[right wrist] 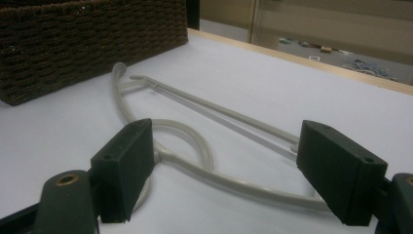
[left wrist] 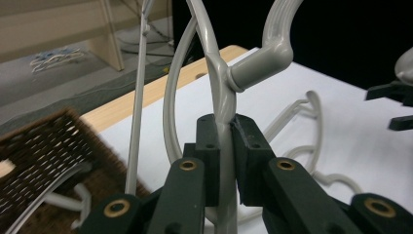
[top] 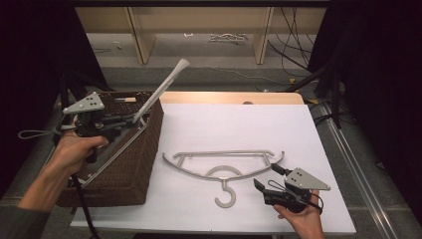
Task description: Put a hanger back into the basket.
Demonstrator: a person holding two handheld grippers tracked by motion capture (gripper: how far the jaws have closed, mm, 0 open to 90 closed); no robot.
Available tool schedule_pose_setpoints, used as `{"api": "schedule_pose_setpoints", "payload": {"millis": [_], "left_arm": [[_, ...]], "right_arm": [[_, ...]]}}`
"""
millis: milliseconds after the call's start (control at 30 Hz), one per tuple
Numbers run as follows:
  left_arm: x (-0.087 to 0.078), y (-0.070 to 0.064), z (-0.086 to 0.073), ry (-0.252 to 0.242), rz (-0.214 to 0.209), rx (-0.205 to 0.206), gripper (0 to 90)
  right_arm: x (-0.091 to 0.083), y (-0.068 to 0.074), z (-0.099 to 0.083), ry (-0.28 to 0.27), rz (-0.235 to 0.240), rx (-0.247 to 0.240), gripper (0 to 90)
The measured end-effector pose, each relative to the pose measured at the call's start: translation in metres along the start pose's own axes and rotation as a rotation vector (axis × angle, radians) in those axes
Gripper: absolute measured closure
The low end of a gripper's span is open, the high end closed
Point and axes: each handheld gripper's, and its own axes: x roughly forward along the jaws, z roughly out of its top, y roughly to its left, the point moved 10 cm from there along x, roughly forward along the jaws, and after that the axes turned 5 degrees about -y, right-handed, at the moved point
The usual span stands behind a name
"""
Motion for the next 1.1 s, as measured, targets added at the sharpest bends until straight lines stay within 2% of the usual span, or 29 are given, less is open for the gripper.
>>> {"api": "schedule_pose_setpoints", "payload": {"millis": [200,233,267,300,333,400,733,967,1000,1033,1100], "left_arm": [[-0.014,0.027,-0.016,0.037,0.057,-0.001,82.0],[-0.016,0.030,-0.019,0.041,0.060,0.000,82.0],[-0.019,0.034,-0.022,0.047,0.061,-0.003,82.0],[-0.020,0.035,-0.024,0.048,0.057,-0.003,81.9],[-0.022,0.038,-0.026,0.050,0.065,-0.001,81.9],[-0.026,0.042,-0.030,0.055,0.073,0.002,81.9],[-0.041,0.058,-0.052,0.087,0.090,-0.012,81.9],[-0.045,0.061,-0.066,0.117,0.092,-0.024,81.9],[-0.046,0.063,-0.068,0.124,0.100,-0.015,81.8],[-0.047,0.063,-0.070,0.128,0.100,-0.022,81.9],[-0.048,0.065,-0.075,0.129,0.106,-0.028,81.9]], "right_arm": [[-0.001,-0.001,-0.002,0.026,-0.002,-0.004,22.6],[0.003,0.001,0.000,-0.013,0.005,0.007,22.6],[0.002,0.000,-0.001,0.000,-0.003,0.001,22.6],[0.003,0.001,-0.001,-0.010,0.009,0.009,22.6],[0.001,0.000,-0.003,0.020,0.000,0.000,22.6],[0.001,0.000,-0.002,0.017,0.002,-0.001,22.6],[0.003,0.000,-0.003,0.011,-0.001,0.004,22.6],[0.005,-0.001,-0.002,-0.005,0.002,-0.002,22.5],[0.004,0.000,-0.003,0.003,0.003,0.008,22.5],[0.002,-0.003,-0.004,0.023,-0.010,-0.012,22.5],[0.004,0.000,-0.002,0.004,-0.003,0.005,22.5]]}}
